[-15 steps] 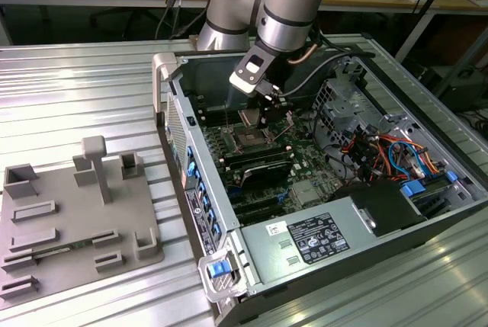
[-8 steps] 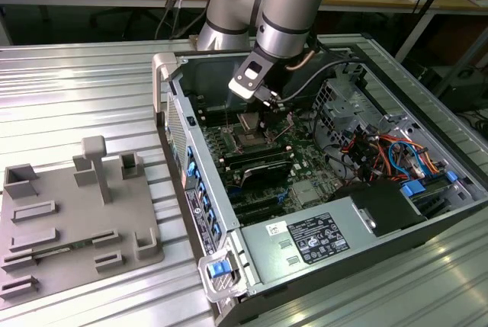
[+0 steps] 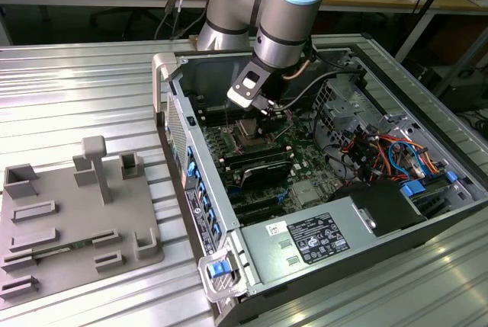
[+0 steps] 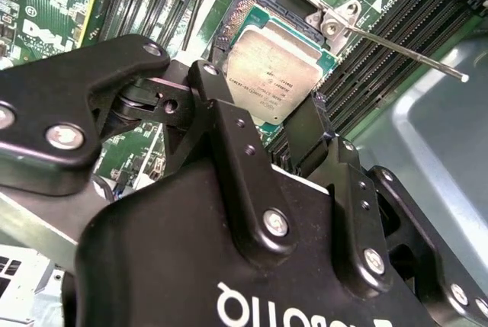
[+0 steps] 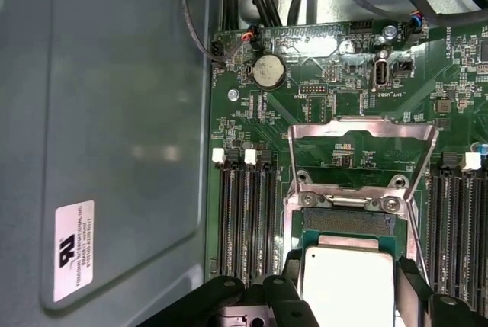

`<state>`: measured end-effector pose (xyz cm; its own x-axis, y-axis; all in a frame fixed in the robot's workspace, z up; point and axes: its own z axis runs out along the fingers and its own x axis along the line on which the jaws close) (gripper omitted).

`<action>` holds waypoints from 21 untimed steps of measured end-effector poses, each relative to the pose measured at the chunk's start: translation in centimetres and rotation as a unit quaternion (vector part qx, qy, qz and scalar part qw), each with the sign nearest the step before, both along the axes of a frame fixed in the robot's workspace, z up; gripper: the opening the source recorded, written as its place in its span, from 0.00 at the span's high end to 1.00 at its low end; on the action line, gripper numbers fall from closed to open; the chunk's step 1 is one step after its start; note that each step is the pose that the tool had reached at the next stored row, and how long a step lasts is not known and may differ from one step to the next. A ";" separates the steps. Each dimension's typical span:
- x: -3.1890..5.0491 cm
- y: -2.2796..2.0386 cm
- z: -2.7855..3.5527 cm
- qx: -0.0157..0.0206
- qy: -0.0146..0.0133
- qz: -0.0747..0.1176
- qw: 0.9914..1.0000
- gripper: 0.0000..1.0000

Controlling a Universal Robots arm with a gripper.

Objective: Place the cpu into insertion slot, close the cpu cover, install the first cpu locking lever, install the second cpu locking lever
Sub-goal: 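Place the cpu into insertion slot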

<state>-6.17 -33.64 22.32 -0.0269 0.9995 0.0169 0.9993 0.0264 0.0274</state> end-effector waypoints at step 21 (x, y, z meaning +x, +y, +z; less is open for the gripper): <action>0.00 0.00 -1.06 0.000 0.001 0.000 1.000 0.45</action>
